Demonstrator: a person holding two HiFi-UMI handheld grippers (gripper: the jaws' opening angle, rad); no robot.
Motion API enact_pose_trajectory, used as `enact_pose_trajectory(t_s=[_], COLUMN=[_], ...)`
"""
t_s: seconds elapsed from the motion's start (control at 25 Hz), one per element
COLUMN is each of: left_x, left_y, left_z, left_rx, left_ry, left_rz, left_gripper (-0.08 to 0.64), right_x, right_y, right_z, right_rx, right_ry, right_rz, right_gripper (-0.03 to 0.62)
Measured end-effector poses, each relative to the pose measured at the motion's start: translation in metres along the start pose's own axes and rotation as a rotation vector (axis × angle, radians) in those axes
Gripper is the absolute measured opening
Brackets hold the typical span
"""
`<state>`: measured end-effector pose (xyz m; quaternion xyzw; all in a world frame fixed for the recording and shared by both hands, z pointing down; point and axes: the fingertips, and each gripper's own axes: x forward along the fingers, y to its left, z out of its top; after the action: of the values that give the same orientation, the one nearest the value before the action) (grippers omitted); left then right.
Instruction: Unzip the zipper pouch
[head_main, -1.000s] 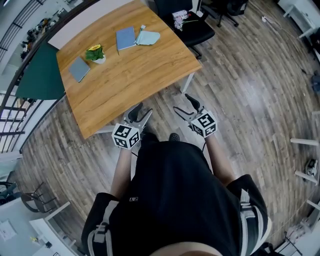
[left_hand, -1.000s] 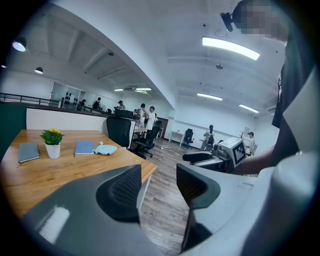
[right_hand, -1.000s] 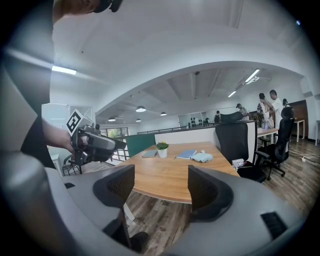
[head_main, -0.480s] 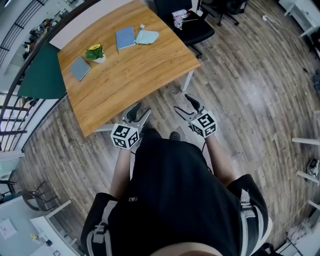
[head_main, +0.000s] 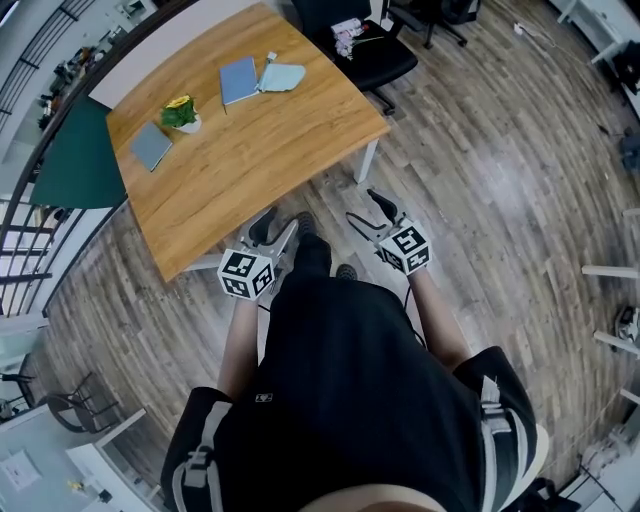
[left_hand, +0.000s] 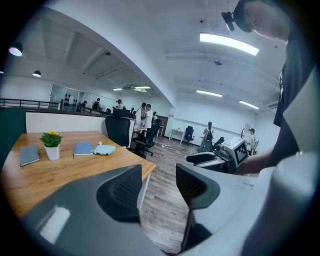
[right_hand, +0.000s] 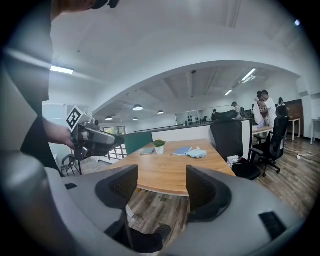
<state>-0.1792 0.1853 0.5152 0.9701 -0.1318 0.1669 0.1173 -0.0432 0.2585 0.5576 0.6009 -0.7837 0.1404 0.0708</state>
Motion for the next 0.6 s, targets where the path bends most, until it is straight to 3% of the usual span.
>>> enact_pose_trajectory(t_s=[0.6], left_x=[0.051], left_y=[0.035], left_z=[0.020], left_rx=[-0.035], left_ry=[-0.022], left_rz=[-0.025], left_gripper=[0.203], right_x=[0.016], right_y=[-0.044], right_z=[0.003], right_rx=[0.006], right_ry=[0.048], right_rz=[-0.061], right_gripper=[0.282])
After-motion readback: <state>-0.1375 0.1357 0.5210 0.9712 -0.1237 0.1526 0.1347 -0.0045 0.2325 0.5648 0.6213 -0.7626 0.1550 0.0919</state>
